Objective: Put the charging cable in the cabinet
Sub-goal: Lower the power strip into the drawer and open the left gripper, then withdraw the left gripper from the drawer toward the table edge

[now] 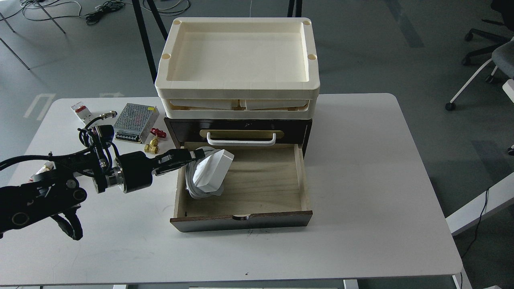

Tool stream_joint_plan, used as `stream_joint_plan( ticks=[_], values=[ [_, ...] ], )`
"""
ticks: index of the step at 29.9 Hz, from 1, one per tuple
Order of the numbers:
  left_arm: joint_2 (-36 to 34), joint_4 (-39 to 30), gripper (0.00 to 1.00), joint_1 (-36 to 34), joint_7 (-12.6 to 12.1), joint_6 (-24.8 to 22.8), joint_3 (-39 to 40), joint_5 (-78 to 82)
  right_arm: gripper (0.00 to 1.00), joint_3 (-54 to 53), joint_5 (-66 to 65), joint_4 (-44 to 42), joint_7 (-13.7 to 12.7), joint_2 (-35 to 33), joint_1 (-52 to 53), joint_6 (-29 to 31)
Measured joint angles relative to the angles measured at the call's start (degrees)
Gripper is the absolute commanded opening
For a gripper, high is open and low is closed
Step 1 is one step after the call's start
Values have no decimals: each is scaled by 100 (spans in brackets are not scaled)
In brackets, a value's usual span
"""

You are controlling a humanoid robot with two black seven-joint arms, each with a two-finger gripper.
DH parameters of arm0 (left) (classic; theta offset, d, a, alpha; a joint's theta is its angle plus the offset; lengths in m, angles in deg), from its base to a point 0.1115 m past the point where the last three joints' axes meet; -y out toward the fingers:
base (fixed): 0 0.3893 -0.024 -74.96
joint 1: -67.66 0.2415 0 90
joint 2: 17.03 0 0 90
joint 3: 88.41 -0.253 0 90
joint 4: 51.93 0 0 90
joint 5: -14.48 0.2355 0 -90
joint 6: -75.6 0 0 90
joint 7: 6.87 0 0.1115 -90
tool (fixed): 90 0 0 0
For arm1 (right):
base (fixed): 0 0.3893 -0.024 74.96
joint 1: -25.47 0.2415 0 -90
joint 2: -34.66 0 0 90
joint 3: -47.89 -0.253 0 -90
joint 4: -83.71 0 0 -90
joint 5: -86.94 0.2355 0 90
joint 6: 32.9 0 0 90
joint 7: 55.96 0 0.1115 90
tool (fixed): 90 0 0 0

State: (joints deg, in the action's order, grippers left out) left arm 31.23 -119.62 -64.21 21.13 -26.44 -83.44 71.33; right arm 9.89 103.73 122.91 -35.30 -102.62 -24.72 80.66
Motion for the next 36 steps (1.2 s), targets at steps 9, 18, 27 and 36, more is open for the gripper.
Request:
stream_joint_plan(
  ticks=[9, 18, 27, 36],
  values=[
    [94, 51, 27, 116, 0, -7, 29, -127, 100, 3, 3, 1, 0, -1, -1, 0],
    [108, 37, 78, 131, 0, -58, 313, -1674, 100, 3, 8, 9, 0, -1, -27, 0],
    [-306, 166, 82, 361, 0, -1036, 571, -2717, 100, -6, 9, 20, 0, -3, -31, 0],
    [-771, 2122, 86, 707, 0, -1596, 1493, -4532, 100, -150, 18, 137, 0, 24, -26, 123]
  ],
)
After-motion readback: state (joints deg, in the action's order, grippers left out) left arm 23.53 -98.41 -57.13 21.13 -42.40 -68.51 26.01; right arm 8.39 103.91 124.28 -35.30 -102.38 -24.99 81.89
